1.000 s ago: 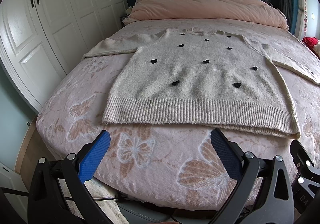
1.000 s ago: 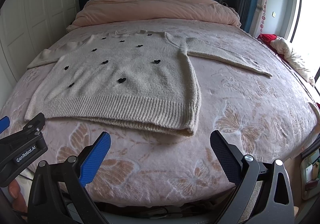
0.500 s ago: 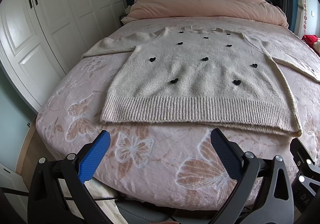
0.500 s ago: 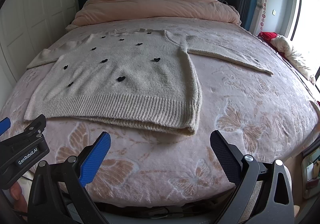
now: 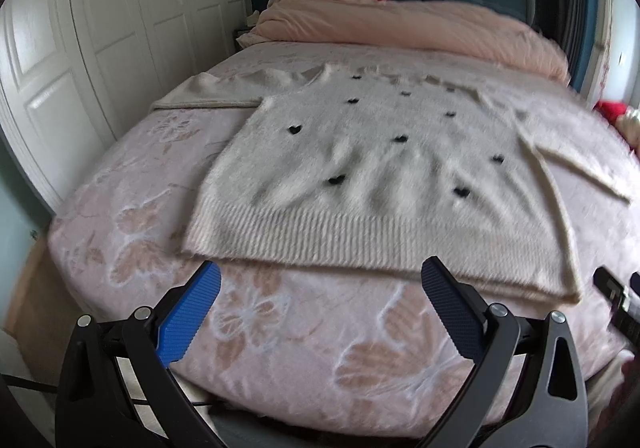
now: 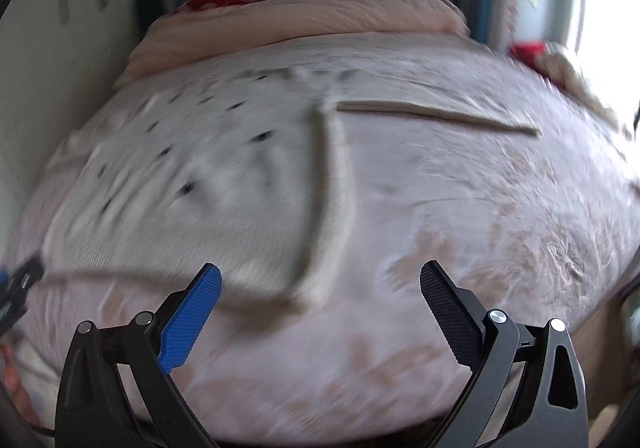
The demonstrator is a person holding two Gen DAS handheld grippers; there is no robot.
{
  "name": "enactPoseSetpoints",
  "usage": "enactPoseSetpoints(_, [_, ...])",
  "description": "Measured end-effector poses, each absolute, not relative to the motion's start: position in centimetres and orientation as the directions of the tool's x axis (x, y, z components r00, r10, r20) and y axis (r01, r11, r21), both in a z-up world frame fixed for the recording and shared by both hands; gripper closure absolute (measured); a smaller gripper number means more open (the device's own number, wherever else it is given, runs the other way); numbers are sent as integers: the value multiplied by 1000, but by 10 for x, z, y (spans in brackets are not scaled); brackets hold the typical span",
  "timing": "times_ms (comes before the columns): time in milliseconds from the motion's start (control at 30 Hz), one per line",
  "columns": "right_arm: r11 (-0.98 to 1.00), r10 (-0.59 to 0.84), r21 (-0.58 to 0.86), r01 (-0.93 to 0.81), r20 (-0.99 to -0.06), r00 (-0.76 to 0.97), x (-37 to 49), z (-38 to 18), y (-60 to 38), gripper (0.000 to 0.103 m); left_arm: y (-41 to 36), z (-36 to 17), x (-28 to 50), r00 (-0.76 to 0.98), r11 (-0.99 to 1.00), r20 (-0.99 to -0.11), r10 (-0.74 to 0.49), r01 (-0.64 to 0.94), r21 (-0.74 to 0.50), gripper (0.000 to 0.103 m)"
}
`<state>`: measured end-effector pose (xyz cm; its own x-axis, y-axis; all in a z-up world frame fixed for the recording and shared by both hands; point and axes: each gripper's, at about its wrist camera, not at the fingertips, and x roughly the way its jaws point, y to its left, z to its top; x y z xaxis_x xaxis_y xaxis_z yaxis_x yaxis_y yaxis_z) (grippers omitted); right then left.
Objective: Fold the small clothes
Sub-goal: 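Grasp the sweater sleeve cuff with the right tool and lift it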
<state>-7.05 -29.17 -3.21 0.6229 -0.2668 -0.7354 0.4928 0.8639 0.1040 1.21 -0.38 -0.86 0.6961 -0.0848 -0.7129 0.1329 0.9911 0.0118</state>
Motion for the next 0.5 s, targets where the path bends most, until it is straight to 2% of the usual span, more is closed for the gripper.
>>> enactPoseSetpoints(200, [696, -274, 368, 617, -658, 701, -80, -34, -449, 5, -9, -5, 33, 692, 989, -707, -147, 105, -103, 5])
enactPoseSetpoints(333, [625, -298, 453, 636, -614, 731, -64, -43, -534, 6, -20, -8, 47, 696, 985, -699, -165, 82, -151, 5])
enactPoseSetpoints(500, [552, -257, 554, 623, -598, 759, -31, -68, -610, 37, -45, -16, 63, 693, 988, -704, -156, 100, -120, 5])
